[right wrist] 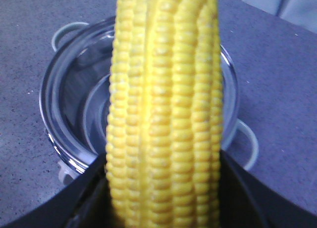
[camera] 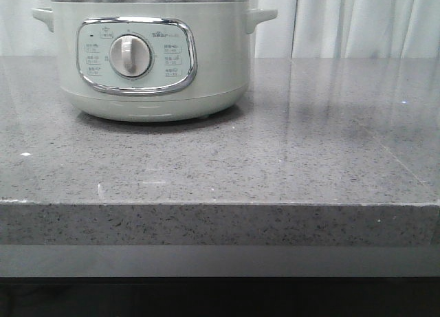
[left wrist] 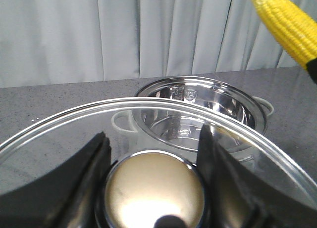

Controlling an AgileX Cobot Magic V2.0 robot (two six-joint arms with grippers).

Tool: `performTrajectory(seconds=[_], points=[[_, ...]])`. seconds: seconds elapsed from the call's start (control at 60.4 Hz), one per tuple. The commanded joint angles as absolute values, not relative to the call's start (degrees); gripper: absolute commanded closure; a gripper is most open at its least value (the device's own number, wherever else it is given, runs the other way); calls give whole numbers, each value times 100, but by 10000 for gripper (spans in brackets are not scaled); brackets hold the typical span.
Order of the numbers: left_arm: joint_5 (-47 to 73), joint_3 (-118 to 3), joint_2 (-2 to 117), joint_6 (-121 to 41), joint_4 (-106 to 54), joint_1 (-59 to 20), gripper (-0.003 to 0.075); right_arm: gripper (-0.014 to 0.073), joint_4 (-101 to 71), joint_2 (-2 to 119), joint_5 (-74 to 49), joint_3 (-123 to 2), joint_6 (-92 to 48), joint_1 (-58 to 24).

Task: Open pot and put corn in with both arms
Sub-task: 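Lift the corn with the right gripper and carry it over the pot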

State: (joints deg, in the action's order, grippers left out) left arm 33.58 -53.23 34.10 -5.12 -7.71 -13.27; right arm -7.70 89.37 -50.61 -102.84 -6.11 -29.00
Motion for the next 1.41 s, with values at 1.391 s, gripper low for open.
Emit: performTrajectory(seconds=[1.391], points=[[2549, -5535, 3409, -504, -861, -1319, 533, 43, -590, 11156, -5162, -12272, -672, -3232]])
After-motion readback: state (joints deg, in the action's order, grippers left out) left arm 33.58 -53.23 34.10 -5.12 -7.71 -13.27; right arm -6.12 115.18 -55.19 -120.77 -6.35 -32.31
